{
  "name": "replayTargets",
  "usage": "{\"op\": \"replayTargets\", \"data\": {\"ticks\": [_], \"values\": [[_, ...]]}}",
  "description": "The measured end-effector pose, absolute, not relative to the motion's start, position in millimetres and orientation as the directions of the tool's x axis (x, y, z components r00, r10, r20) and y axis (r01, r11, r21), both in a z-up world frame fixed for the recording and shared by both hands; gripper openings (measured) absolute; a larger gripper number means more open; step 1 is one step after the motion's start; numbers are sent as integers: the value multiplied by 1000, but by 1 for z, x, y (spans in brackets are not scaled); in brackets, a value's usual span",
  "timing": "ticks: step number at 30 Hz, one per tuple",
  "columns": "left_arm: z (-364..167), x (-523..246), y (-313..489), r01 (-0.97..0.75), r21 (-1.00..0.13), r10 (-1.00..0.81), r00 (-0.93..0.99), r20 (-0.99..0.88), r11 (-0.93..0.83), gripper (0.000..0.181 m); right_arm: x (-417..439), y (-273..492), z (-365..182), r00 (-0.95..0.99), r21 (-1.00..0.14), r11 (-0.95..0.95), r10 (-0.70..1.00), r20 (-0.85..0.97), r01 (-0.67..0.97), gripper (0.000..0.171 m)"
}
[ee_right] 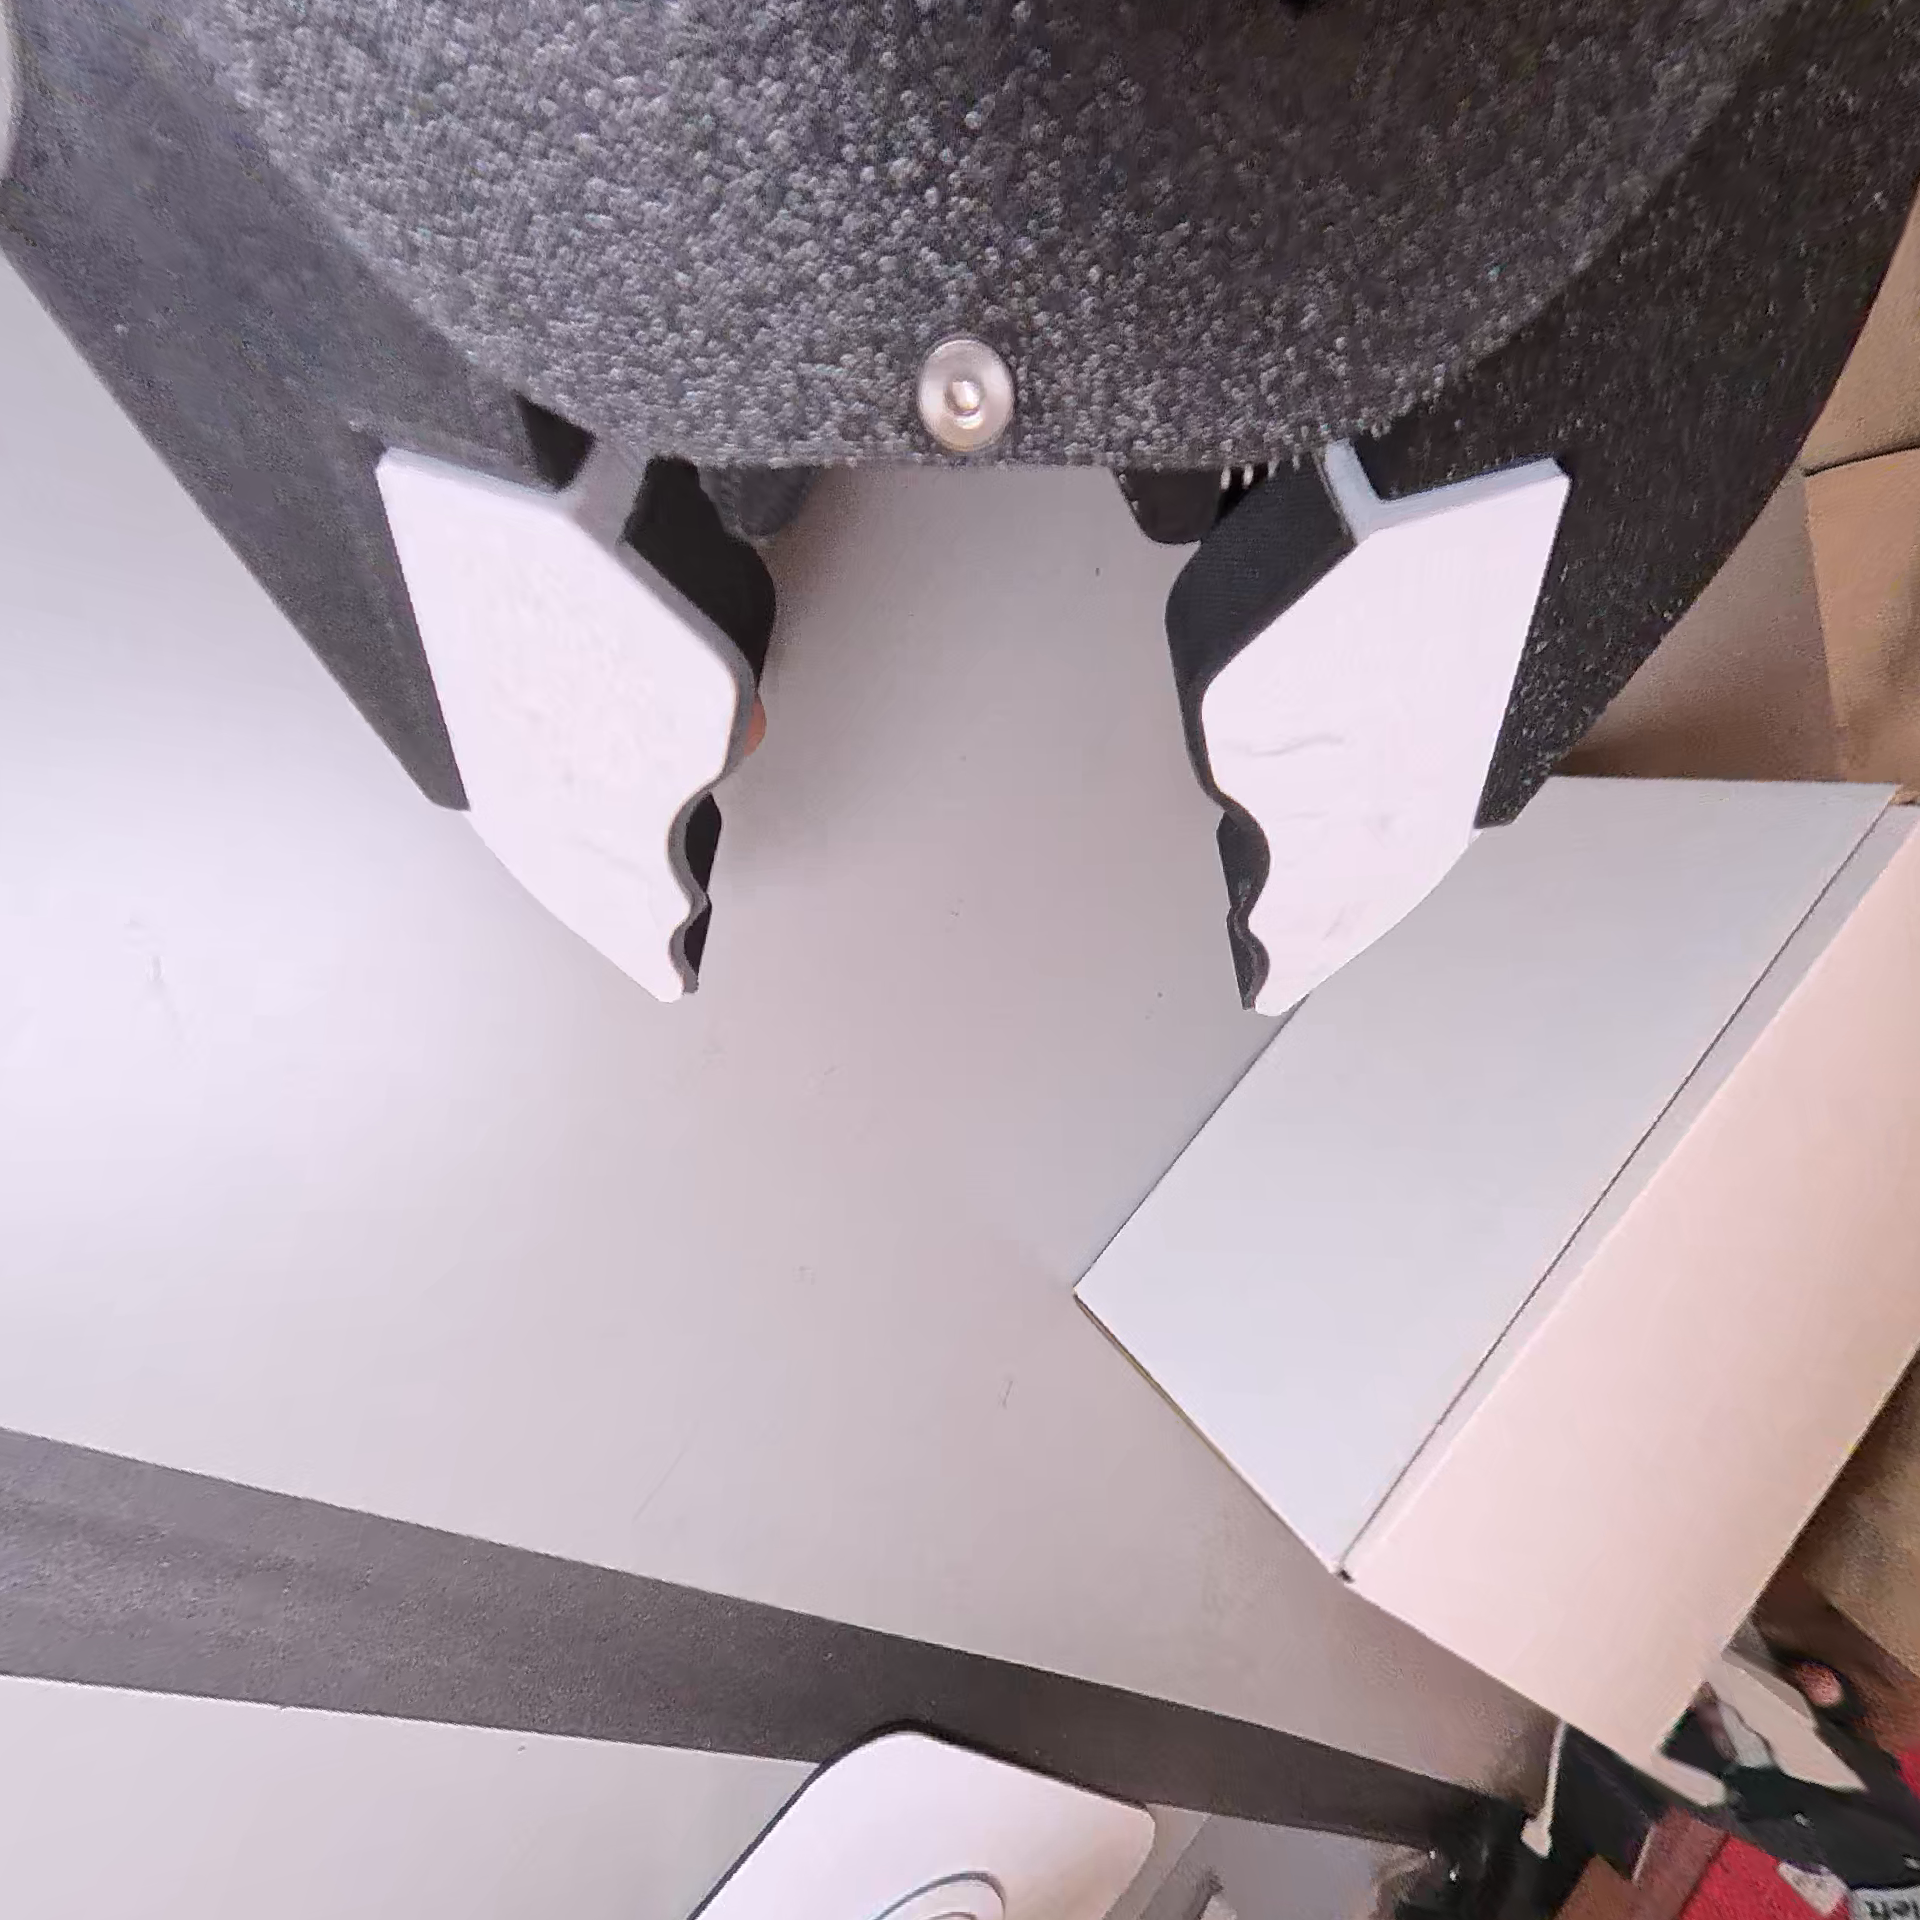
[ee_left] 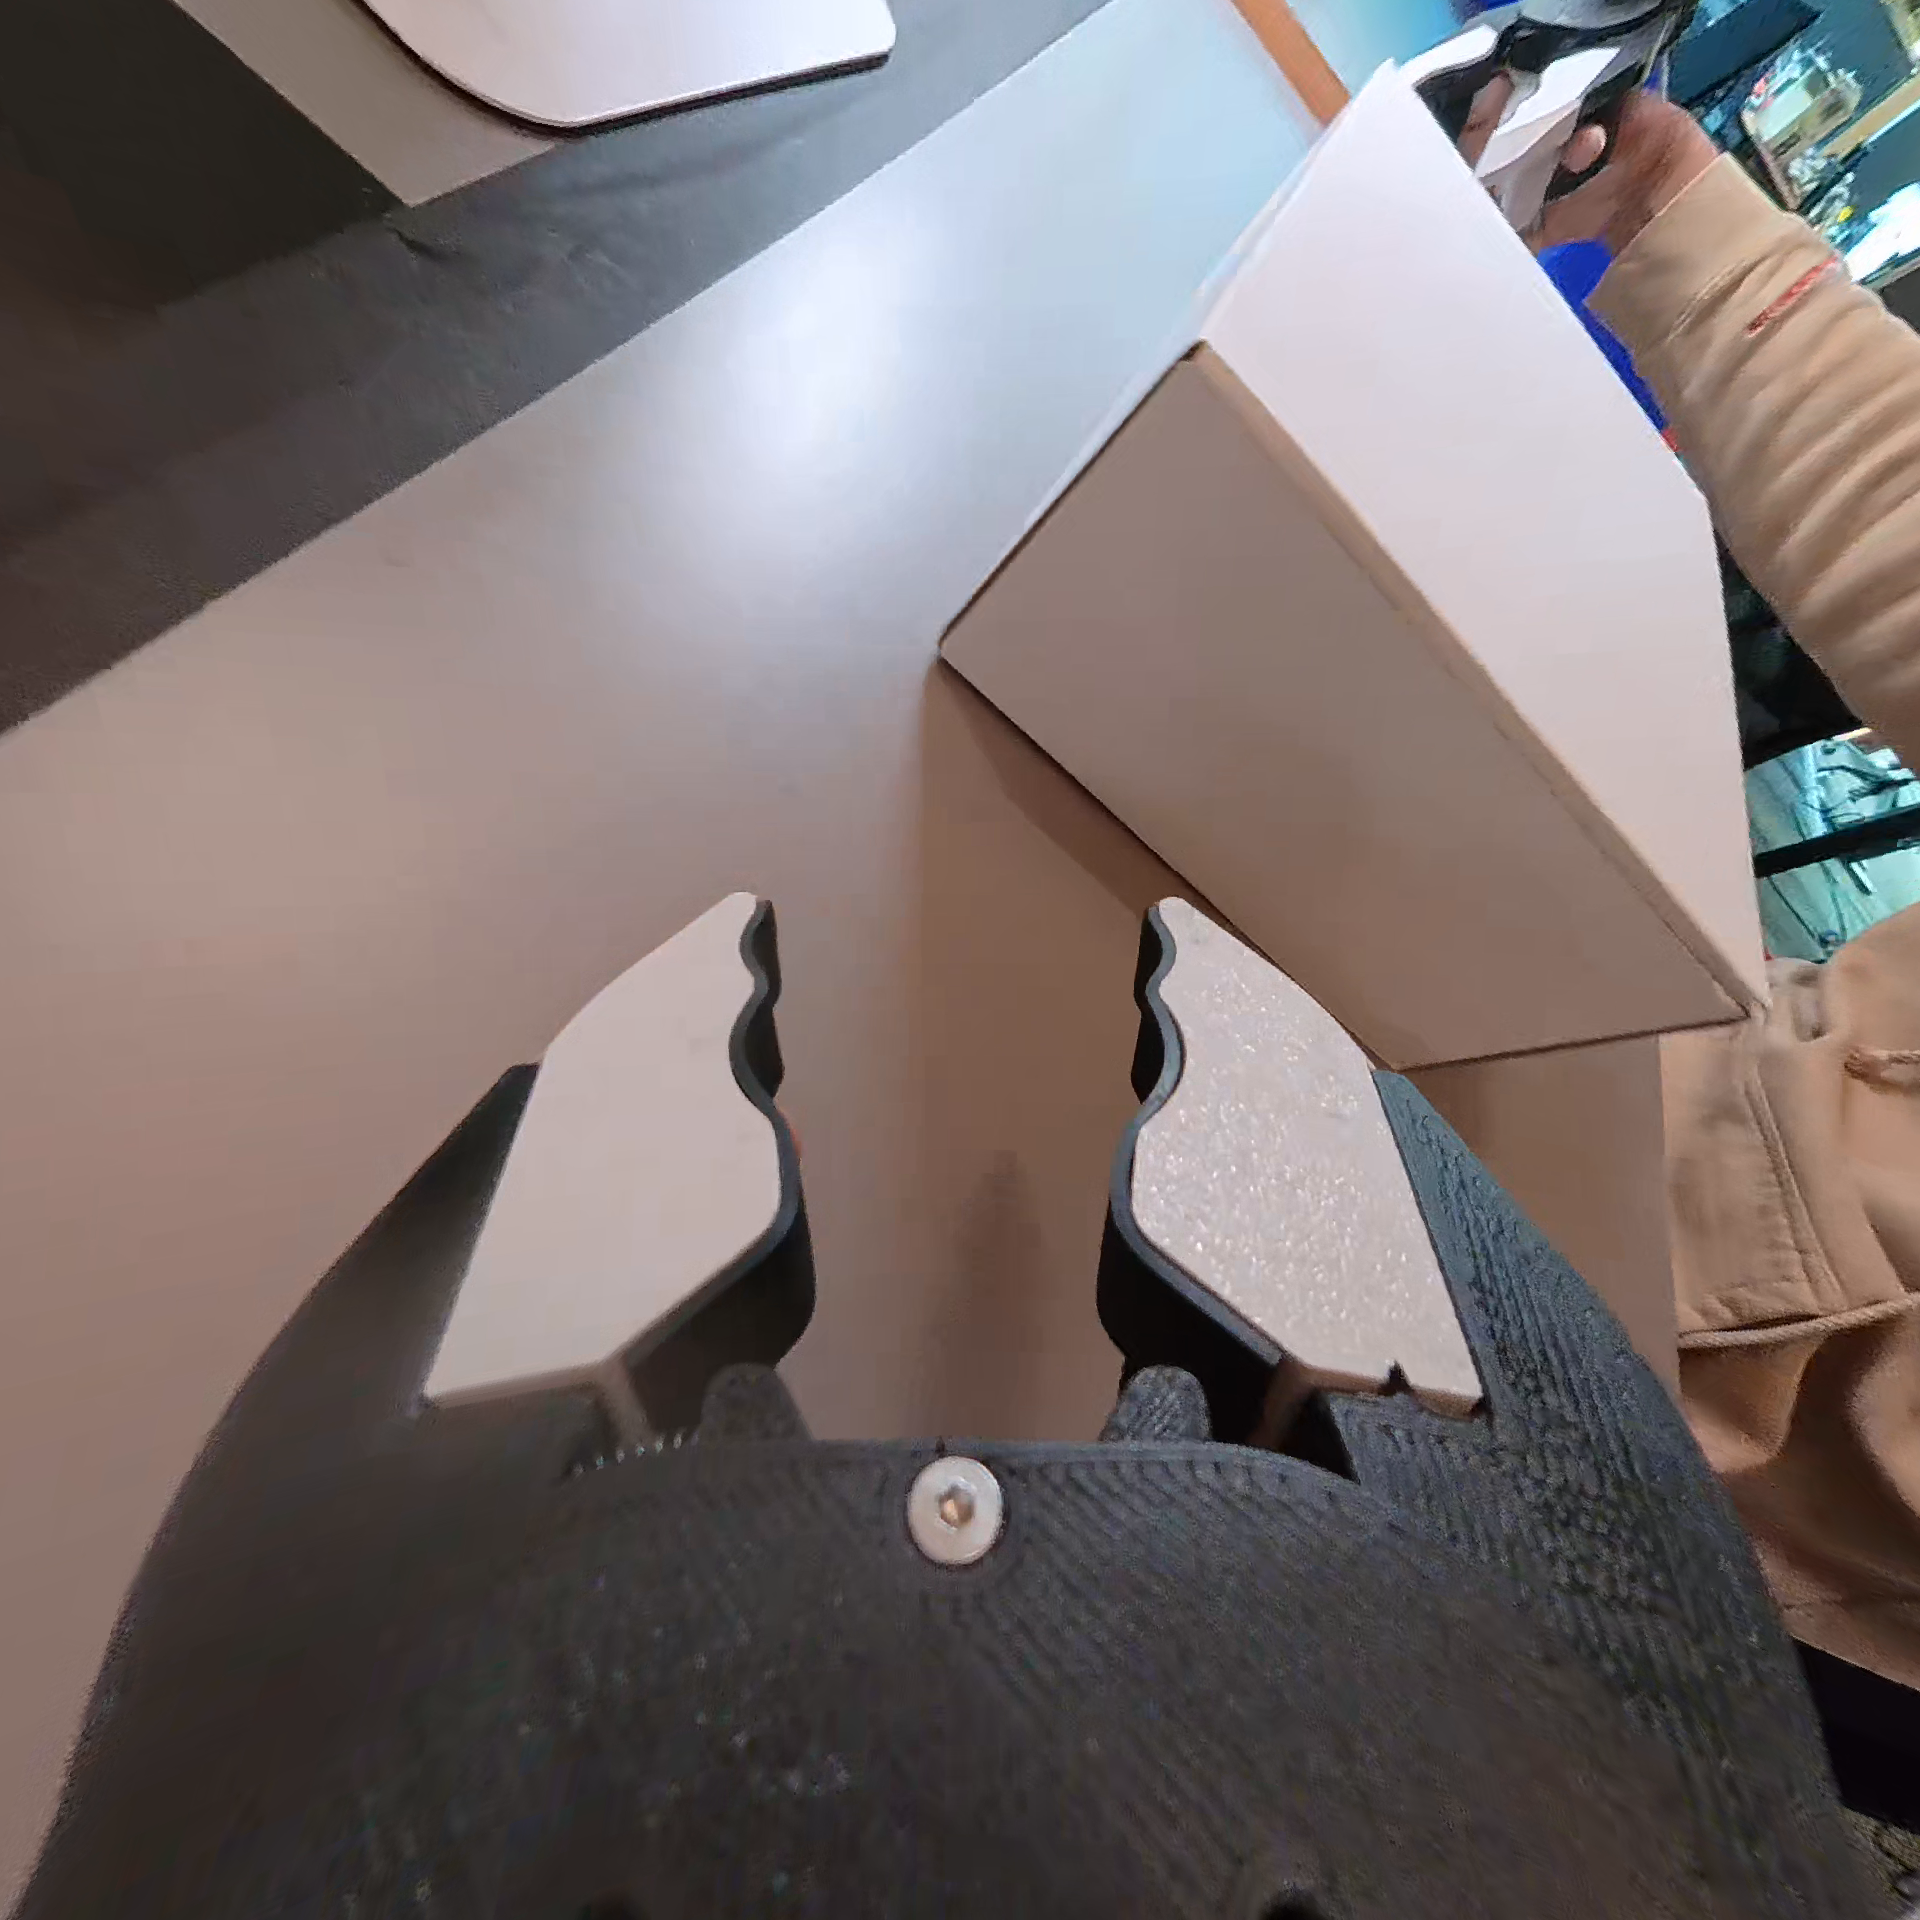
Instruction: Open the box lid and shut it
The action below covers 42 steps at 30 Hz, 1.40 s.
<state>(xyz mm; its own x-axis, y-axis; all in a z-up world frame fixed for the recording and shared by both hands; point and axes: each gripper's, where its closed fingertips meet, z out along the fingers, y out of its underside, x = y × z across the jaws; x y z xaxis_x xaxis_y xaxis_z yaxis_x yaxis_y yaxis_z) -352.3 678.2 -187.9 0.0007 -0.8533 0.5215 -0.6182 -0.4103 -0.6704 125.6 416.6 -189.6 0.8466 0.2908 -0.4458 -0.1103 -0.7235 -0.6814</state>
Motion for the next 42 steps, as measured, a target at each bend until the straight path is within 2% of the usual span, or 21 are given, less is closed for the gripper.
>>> {"op": "replayTargets", "data": {"ticks": [15,25,28,33,37,42], "values": [[-214,-279,699,-777,-541,-821,-55,569,-323,63,90,495,-202,745,-555,-832,387,-543,27,94],[-219,-249,684,-874,-462,-825,-145,546,-152,63,63,528,-186,675,-498,-856,448,-587,136,95],[-212,-243,682,-859,-491,-828,-168,535,-143,63,55,535,-179,661,-509,-846,473,-582,157,96],[-188,-238,684,-778,-602,-838,-200,508,-179,62,50,539,-169,664,-541,-826,494,-561,157,95],[-156,-236,688,-619,-746,-870,-199,451,-246,62,54,537,-156,703,-635,-764,515,-491,117,95],[-131,-248,677,-474,-827,-918,-89,387,-303,58,59,524,-135,810,-757,-644,500,-308,109,97]]}}
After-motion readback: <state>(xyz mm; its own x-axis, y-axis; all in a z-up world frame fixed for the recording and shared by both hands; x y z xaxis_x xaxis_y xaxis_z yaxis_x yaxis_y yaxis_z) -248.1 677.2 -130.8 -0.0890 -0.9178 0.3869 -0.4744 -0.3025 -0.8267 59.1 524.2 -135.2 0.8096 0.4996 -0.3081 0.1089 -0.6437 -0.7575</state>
